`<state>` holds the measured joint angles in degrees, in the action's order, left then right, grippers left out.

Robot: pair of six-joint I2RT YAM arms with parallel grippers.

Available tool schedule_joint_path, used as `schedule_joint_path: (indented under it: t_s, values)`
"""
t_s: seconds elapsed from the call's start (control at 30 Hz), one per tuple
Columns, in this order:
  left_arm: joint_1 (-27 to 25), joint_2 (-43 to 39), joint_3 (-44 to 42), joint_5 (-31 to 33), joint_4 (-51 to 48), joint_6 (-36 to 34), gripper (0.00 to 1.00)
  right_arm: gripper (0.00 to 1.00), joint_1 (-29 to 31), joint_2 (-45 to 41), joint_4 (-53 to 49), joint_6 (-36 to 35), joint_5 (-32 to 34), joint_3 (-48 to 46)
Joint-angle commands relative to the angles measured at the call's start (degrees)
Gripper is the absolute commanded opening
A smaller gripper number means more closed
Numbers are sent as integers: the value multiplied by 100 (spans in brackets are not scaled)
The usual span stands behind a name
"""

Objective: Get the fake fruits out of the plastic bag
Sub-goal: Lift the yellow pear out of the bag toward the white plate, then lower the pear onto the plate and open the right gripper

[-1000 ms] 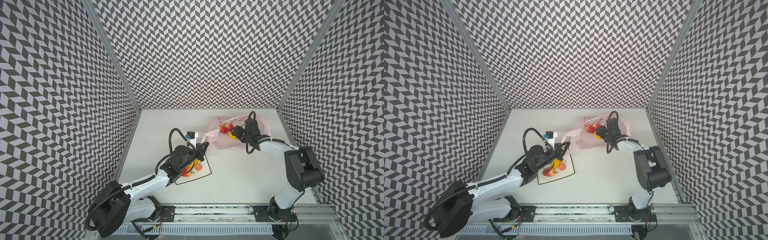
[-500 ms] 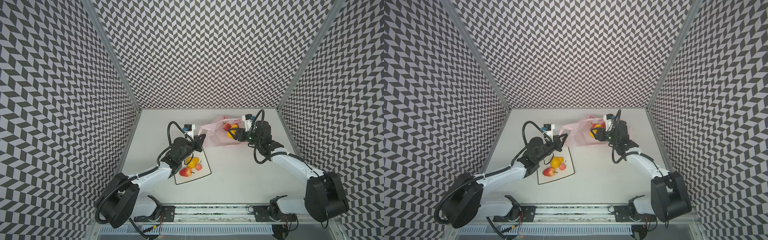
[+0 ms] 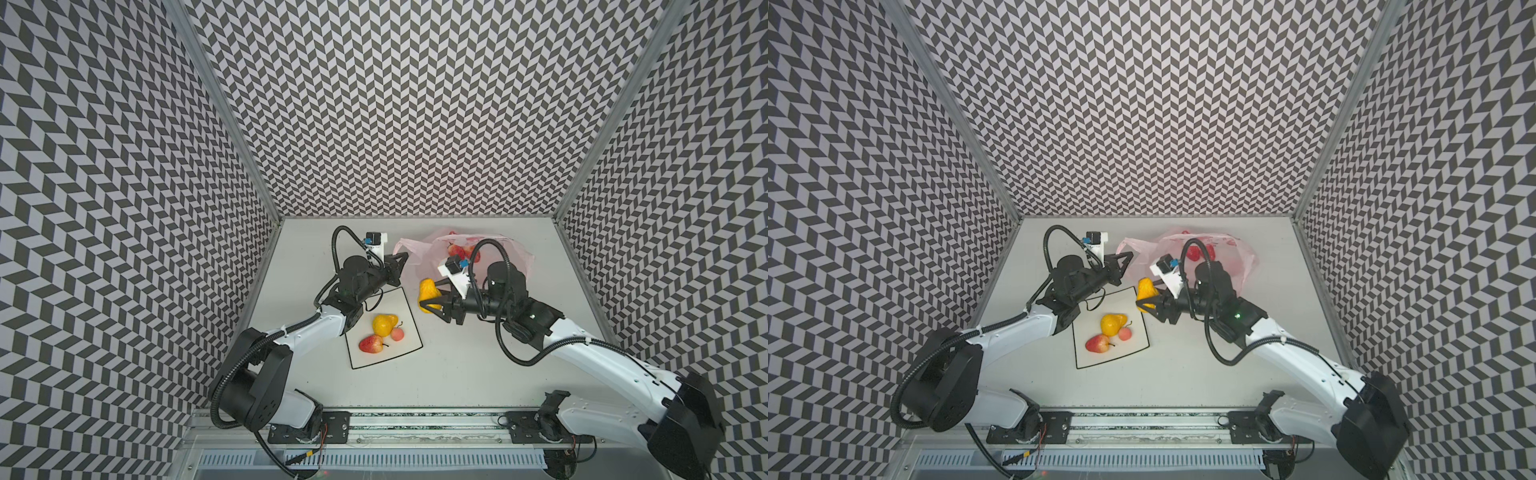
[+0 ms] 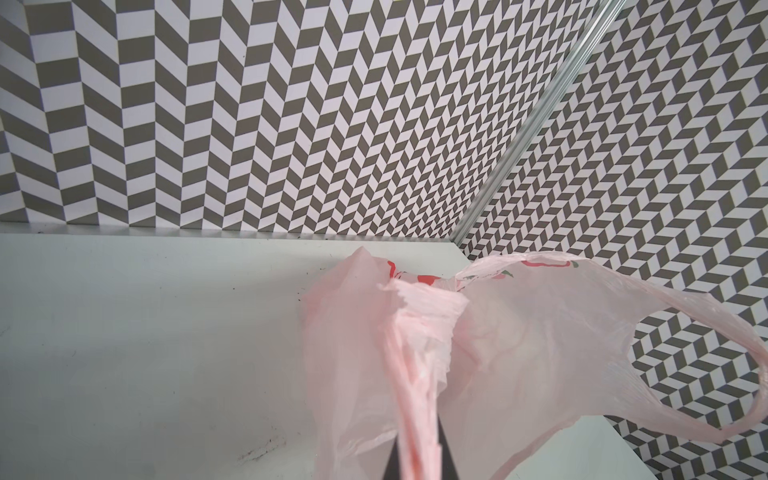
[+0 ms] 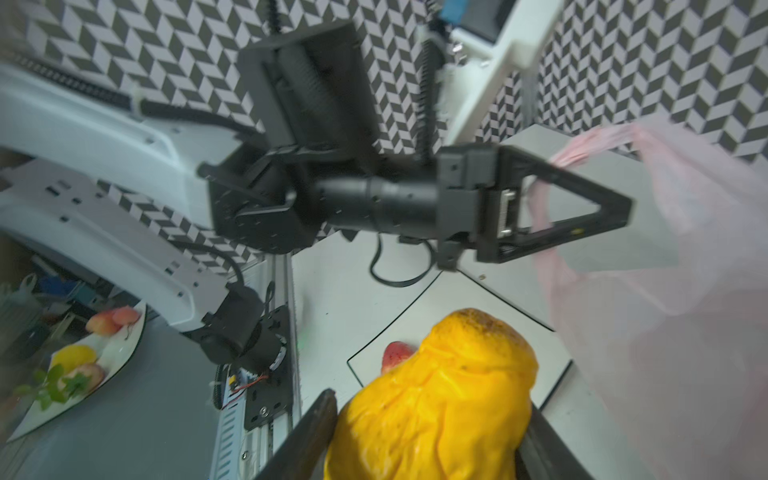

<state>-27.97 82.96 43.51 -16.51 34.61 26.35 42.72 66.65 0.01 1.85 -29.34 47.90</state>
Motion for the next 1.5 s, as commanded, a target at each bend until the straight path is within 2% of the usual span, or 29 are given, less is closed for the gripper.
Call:
schedule_joint_path:
  t_s: [0.0, 0.07, 0.17, 0.27, 0.5, 0.73, 0.97, 1.3, 1.47]
  values:
    - [60, 78, 260, -413, -31, -199, 0, 32, 689, 130, -32, -351, 1045, -288]
    - [96, 83, 298, -421, -73, -224, 0, 32, 974, 393, 42, -267, 1916, -368]
    - [138, 87, 356, -414, -132, -252, 0, 32, 1019, 827, 140, 126, 2661, -239]
    - [171, 101, 444, -423, -217, -314, 0, 32, 1019, 1442, 252, 301, 3020, 46]
    - [232, 109, 511, -528, -262, -358, 0, 35, 934, 2846, 132, 132, 3481, 930]
    - [241, 103, 511, -547, -322, -514, 0, 40, 747, 3820, -40, -448, 3542, 1733]
    - [255, 133, 598, -589, -384, -578, 0, 57, 710, 4396, -288, -763, 3193, 2316]
    - [249, 146, 635, -627, -363, -614, 0, 78, 705, 4388, -286, -817, 2463, 2401]
    - [301, 158, 709, -675, -439, -691, 0, 80, 703, 4053, -299, -848, 2170, 2330]
